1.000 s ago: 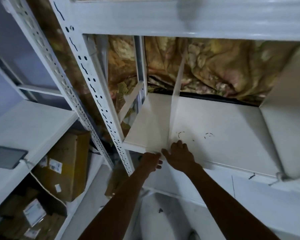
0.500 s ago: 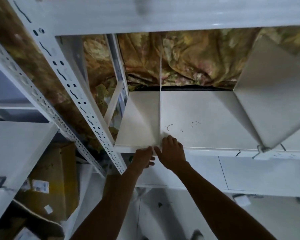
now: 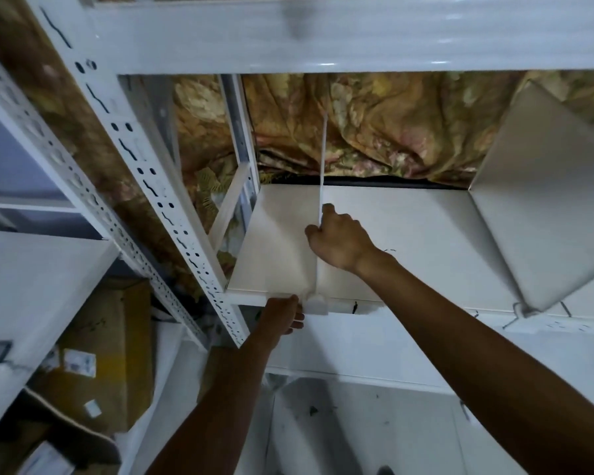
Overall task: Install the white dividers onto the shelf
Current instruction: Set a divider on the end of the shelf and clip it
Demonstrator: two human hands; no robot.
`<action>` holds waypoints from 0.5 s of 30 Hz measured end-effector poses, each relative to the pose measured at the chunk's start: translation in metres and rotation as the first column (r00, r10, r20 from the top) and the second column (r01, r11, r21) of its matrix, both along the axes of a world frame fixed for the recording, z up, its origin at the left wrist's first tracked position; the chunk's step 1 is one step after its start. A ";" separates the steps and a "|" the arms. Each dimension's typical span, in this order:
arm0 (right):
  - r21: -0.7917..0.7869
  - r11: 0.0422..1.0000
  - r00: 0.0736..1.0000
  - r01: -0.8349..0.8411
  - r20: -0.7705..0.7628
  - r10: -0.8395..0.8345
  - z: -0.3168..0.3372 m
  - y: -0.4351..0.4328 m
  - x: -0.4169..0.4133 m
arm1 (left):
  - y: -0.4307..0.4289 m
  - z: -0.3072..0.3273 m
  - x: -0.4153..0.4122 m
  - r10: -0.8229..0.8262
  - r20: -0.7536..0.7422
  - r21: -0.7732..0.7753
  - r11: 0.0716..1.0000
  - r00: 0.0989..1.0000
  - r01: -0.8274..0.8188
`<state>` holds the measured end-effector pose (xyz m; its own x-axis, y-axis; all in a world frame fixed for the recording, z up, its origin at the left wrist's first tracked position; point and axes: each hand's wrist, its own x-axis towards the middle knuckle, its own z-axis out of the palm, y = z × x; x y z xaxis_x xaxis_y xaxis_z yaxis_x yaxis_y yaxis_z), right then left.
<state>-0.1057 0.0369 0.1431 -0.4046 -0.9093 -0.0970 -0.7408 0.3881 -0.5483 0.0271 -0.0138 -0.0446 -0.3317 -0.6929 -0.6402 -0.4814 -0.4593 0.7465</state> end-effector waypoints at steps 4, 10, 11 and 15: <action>0.019 0.999 0.994 -0.049 0.099 0.047 0.017 -0.002 -0.001 | 0.002 0.000 -0.003 0.013 0.006 -0.103 0.995 1.000 -0.012; 0.020 0.998 0.987 -0.060 0.151 0.056 0.016 0.000 -0.005 | -0.005 -0.004 0.001 0.006 -0.073 -0.112 0.994 0.997 -0.014; 0.015 0.998 0.985 -0.062 0.160 0.058 0.015 0.001 -0.006 | -0.005 -0.005 0.003 0.007 -0.078 -0.114 0.993 0.997 -0.016; 0.003 0.997 0.982 -0.071 0.173 0.069 0.014 0.005 -0.009 | -0.004 -0.007 -0.002 -0.019 -0.101 -0.067 0.998 0.995 0.012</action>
